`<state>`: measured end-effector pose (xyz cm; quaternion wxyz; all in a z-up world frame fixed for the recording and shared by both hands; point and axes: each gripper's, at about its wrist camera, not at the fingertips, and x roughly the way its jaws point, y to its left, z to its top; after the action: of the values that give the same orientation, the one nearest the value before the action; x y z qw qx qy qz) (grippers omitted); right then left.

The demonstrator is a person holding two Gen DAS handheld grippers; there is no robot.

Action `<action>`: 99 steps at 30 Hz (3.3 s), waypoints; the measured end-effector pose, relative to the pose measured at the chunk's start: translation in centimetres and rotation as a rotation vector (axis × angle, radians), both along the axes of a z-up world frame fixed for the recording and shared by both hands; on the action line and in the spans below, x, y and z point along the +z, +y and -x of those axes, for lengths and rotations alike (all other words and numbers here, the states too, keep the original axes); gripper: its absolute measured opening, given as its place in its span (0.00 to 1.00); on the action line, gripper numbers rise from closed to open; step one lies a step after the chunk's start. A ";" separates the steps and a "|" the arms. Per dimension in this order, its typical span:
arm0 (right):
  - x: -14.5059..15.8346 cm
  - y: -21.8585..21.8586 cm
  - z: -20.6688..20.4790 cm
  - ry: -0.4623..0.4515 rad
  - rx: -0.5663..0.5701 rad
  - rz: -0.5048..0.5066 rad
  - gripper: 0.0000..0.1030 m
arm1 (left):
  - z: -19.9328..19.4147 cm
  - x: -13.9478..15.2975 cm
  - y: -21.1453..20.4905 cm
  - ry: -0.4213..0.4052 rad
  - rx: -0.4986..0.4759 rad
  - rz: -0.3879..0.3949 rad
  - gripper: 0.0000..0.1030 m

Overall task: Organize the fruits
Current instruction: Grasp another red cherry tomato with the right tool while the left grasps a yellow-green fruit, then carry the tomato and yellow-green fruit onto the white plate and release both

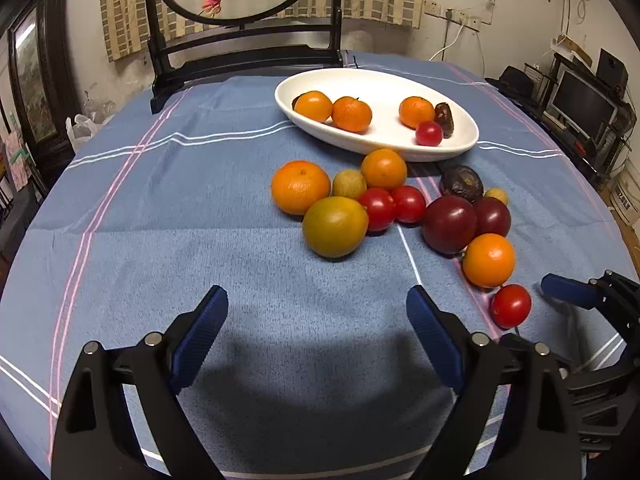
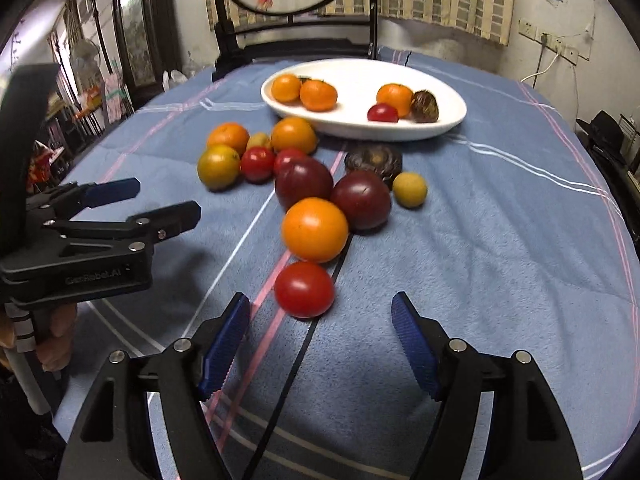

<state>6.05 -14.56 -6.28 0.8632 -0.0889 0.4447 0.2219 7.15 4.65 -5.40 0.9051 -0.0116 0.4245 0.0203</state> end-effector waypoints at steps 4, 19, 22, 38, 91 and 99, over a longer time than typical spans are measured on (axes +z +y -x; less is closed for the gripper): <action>-0.3 0.9 -0.7 0.015 0.004 0.013 0.54 | 0.1 0.1 0.7 -0.001 0.019 0.035 0.86; 0.1 0.3 -0.6 0.004 -0.011 -0.040 0.30 | -0.3 -0.7 0.3 0.047 0.007 0.044 0.86; 0.4 -0.5 -0.2 -0.003 -0.010 -0.066 0.30 | -0.6 -0.9 0.1 0.058 0.000 0.048 0.86; 1.3 -3.9 1.0 -0.032 -0.006 -0.140 0.30 | -5.9 -1.7 -0.8 0.116 -0.050 -0.004 0.69; 3.6 5.6 -18.9 -0.129 0.055 -0.040 0.63 | -25.2 3.2 0.6 0.026 -0.059 0.062 0.52; 4.2 3.0 -17.0 -0.096 0.018 -0.104 0.75 | -21.6 5.2 1.5 -0.081 -0.012 0.087 0.78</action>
<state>23.04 -11.53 -2.06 0.8850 -0.0584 0.3899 0.2477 28.72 6.10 -0.18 0.9203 -0.0493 0.3882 -0.0041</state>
